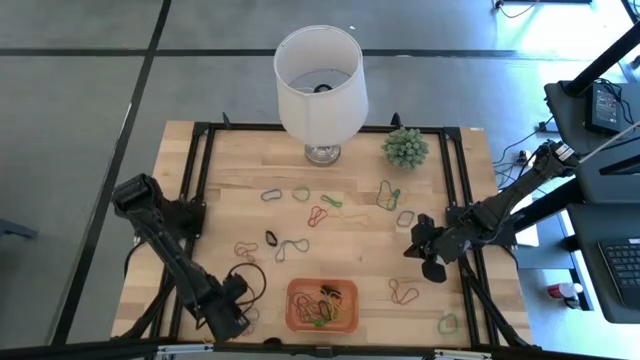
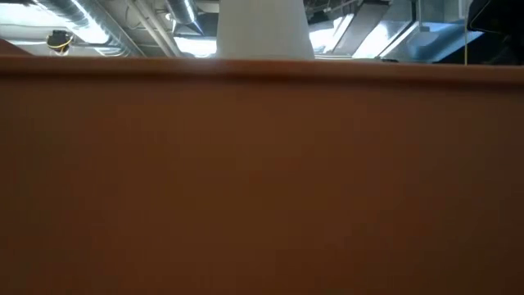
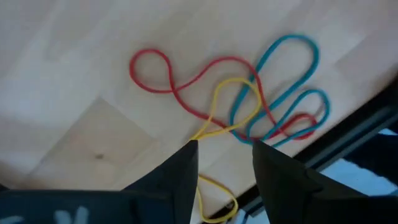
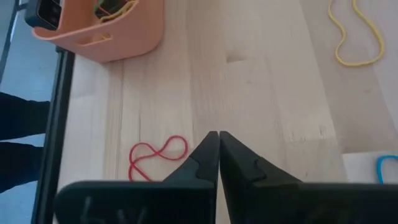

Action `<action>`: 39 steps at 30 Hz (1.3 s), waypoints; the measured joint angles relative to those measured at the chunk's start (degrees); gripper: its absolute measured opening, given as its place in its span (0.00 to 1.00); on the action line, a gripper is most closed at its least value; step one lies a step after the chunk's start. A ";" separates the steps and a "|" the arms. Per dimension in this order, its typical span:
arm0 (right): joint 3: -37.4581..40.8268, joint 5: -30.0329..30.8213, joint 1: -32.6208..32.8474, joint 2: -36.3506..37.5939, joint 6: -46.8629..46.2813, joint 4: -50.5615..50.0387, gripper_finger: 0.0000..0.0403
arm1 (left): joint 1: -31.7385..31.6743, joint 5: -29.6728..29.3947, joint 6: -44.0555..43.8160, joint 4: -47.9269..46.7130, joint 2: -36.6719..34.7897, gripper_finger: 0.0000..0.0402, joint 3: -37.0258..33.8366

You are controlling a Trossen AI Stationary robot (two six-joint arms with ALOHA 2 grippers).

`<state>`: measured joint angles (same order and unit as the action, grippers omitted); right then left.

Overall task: Pick and place rubber bands into bin
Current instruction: Put the yellow rubber band into the orange bin

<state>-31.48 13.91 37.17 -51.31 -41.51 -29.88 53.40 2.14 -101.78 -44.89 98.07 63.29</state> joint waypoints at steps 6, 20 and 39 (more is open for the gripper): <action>0.00 0.00 0.00 0.00 -0.19 1.64 0.02 | 1.48 3.40 0.09 1.41 4.32 0.36 0.00; 0.00 0.02 -0.01 -0.02 -0.38 5.51 0.04 | 2.31 6.71 -0.59 0.67 10.82 0.07 0.43; 0.00 0.02 -0.04 -0.02 0.24 5.48 0.05 | -1.85 -1.40 7.07 -36.35 8.84 0.00 29.32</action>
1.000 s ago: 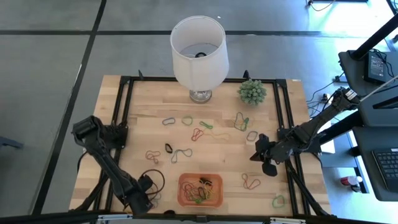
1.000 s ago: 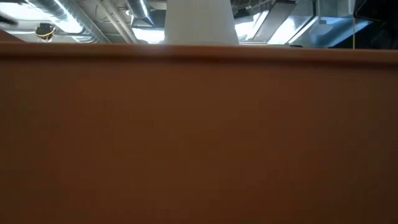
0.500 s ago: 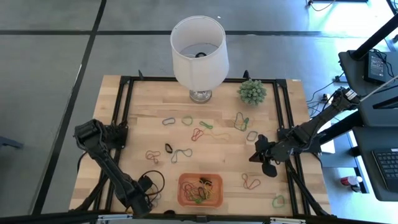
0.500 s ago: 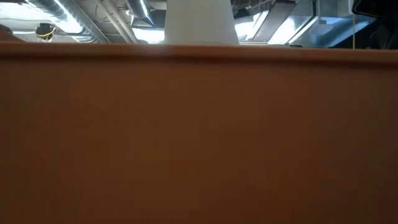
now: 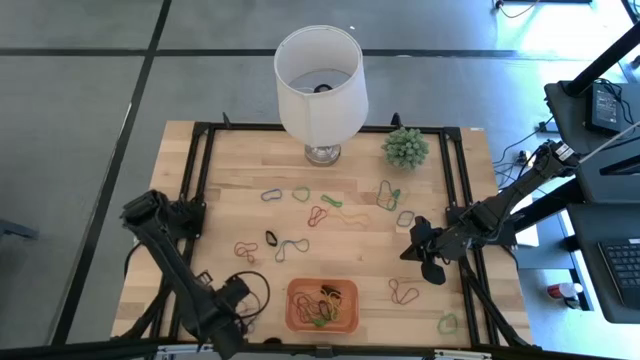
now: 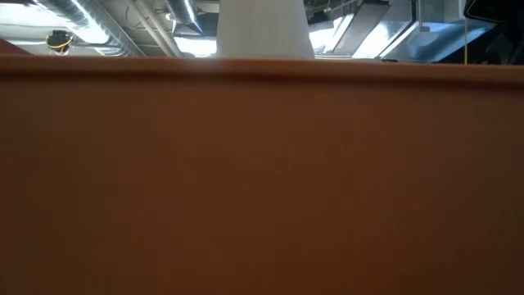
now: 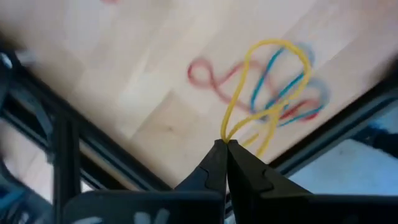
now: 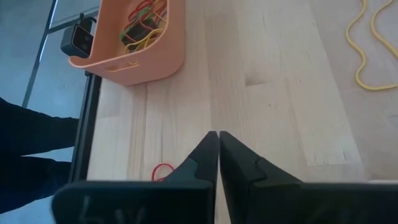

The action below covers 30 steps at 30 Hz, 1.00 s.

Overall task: Pick and place rubber bands into bin
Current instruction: Put the yellow rubber band into the orange bin

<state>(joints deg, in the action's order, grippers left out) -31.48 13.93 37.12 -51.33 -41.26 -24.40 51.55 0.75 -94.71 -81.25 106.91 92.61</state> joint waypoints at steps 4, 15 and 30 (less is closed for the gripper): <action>0.00 0.02 0.00 0.00 2.18 -0.04 0.03 | -3.60 -5.29 5.53 -5.49 -0.09 0.00 7.20; 0.00 0.04 -0.07 0.00 2.43 0.20 0.04 | -19.33 -14.11 36.98 3.09 2.77 0.00 15.49; 0.00 0.07 -0.07 0.00 -0.26 0.26 0.04 | -24.58 -4.66 61.93 10.11 16.43 0.00 26.70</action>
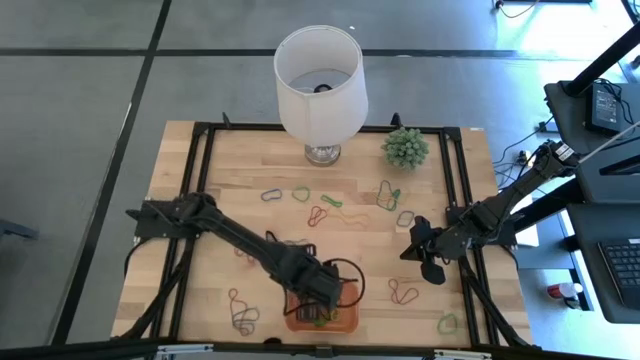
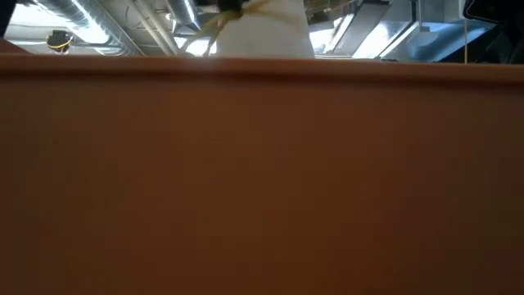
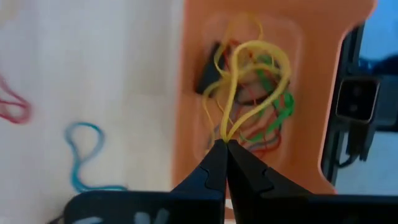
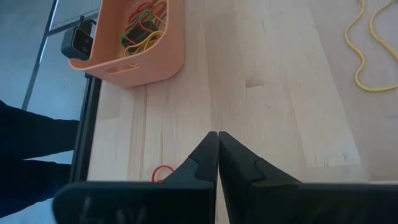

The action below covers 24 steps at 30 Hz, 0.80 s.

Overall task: Pick and place rubber bands into bin
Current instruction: Put the yellow rubber band into the orange bin

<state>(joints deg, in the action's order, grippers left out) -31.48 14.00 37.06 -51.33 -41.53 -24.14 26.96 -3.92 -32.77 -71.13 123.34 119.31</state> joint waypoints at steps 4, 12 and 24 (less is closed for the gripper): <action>0.00 -0.01 0.00 -0.01 0.08 -0.04 0.04 | 0.00 3.32 1.20 0.30 2.55 0.00 0.00; 0.00 -0.02 0.00 -0.02 0.16 -0.11 0.04 | 0.04 8.74 2.27 -0.22 7.68 0.00 0.00; 0.00 -0.02 0.00 -0.02 0.16 -0.15 0.04 | 0.31 9.42 -3.67 0.61 10.11 0.11 -0.02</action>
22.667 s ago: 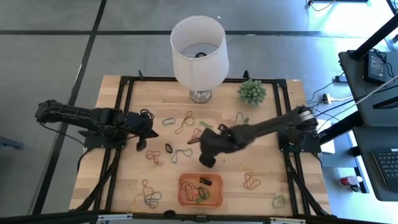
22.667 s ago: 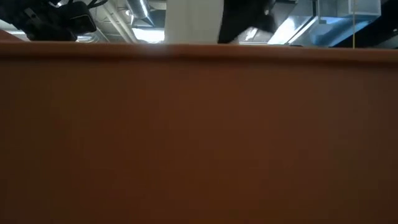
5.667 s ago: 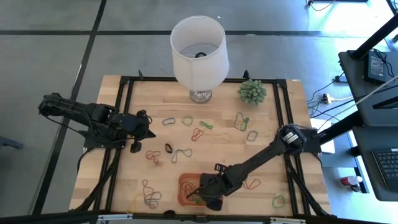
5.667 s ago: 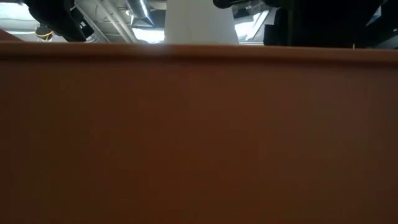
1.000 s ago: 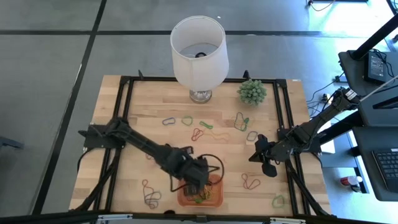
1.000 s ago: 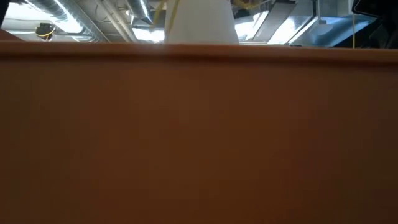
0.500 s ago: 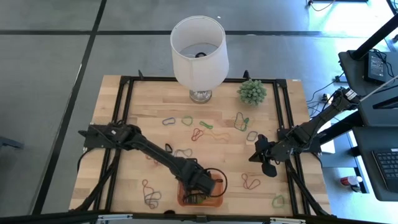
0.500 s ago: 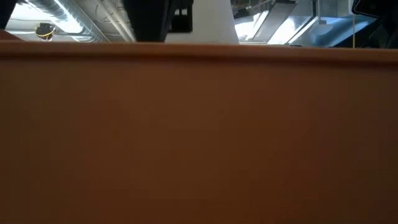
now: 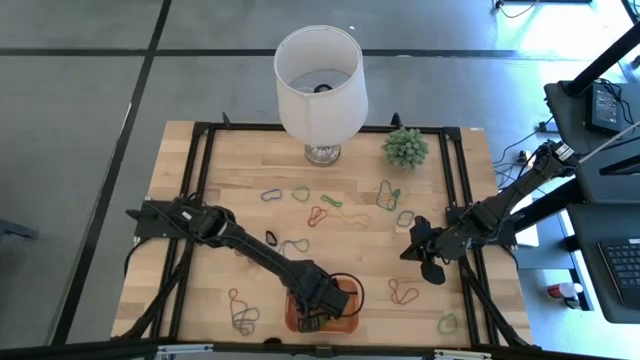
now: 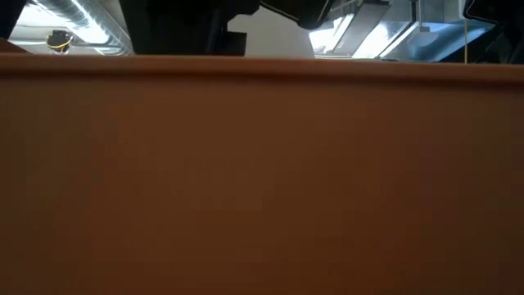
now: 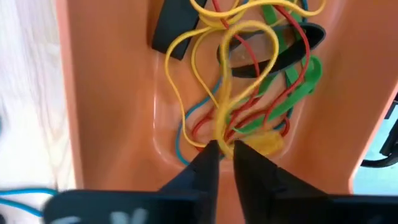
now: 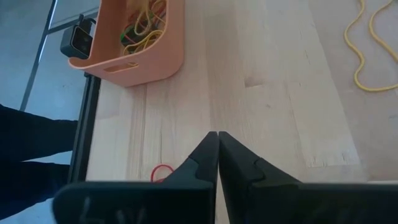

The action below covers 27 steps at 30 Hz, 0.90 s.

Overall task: Pick and place rubber bands into bin
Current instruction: Put the yellow rubber band into the orange bin, then put the blue rubber band into the orange bin

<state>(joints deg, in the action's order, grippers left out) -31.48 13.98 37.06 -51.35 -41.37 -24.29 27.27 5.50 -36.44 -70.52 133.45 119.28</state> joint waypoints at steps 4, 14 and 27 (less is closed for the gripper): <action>0.00 0.00 0.00 0.00 -0.09 0.00 0.04 | 0.00 0.97 -1.79 0.00 0.00 0.23 0.00; 0.00 0.00 0.00 -0.02 -0.13 0.69 0.04 | -1.39 -1.44 1.23 -7.40 -4.05 0.29 3.52; 0.00 0.16 -0.02 0.00 2.14 4.11 0.04 | -5.28 -19.26 15.06 -12.53 -16.53 0.00 -0.65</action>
<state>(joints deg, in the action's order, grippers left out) -31.48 14.14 37.04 -51.35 -39.23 -20.19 21.99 -13.76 -21.39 -83.05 116.92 118.63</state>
